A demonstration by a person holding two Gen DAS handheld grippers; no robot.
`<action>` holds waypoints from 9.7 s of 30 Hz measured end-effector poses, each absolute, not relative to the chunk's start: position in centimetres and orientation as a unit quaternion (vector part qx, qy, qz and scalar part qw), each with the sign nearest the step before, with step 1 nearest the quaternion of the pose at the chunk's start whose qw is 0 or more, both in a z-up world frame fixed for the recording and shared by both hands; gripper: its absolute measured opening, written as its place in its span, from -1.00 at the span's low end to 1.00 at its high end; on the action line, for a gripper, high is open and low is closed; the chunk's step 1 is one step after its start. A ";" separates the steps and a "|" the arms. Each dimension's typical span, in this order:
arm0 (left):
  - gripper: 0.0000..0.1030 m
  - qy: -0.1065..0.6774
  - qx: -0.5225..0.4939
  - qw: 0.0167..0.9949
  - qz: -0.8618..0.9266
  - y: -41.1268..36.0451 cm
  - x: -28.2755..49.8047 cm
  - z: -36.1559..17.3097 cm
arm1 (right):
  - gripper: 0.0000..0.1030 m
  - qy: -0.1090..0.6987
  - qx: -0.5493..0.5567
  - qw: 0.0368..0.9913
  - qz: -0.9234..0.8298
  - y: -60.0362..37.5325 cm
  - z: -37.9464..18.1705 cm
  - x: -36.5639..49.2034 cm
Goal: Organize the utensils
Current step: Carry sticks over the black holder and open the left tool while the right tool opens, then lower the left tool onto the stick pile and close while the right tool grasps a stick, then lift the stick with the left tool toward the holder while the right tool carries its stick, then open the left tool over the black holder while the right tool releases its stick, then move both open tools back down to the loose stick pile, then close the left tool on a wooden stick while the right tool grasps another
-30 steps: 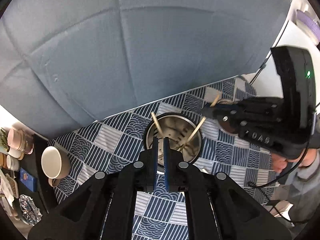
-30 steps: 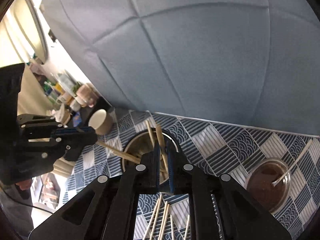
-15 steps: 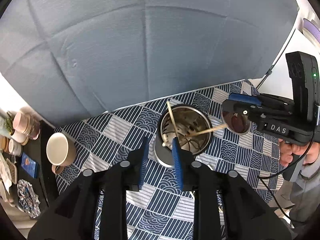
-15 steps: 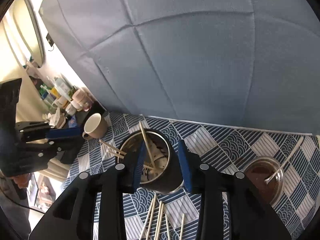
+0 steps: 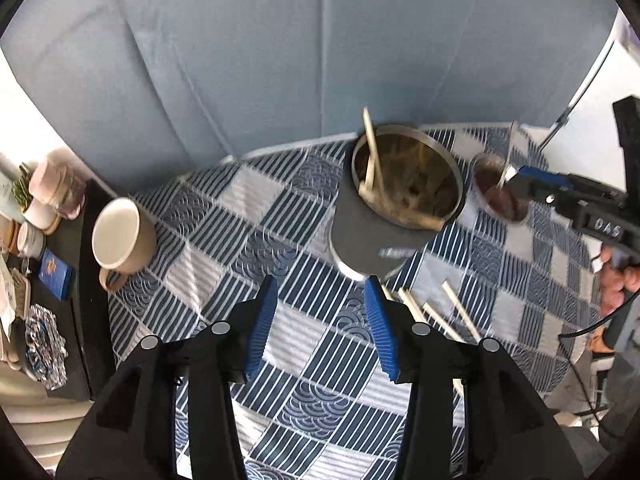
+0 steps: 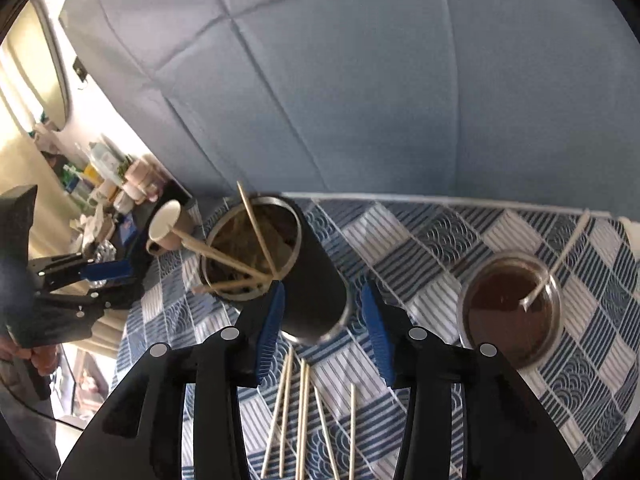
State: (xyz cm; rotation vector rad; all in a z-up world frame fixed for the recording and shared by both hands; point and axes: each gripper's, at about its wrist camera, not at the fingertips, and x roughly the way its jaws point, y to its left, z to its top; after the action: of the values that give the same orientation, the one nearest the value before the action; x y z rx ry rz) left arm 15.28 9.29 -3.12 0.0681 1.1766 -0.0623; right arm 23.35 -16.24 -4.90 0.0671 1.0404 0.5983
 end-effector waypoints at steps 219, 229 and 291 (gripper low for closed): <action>0.54 0.449 -0.108 0.887 0.031 9.5 14.6 -8.7 | 0.07 0.520 -0.076 0.790 0.315 -11.6 -5.2 25.0; 0.69 0.519 -0.087 0.850 0.038 7.8 13.2 -14.1 | 0.13 0.567 -0.093 0.765 0.291 -13.1 -10.7 23.2; -0.82 0.627 0.002 0.779 -0.030 5.5 10.7 -21.5 | -0.96 0.646 -0.136 0.707 0.255 -16.3 -21.7 14.6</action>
State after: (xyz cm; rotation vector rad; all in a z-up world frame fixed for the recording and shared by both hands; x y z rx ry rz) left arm 10.70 5.53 -21.47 0.0039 1.3553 -0.0640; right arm 14.58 -16.34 -21.72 -0.3023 1.4350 0.5675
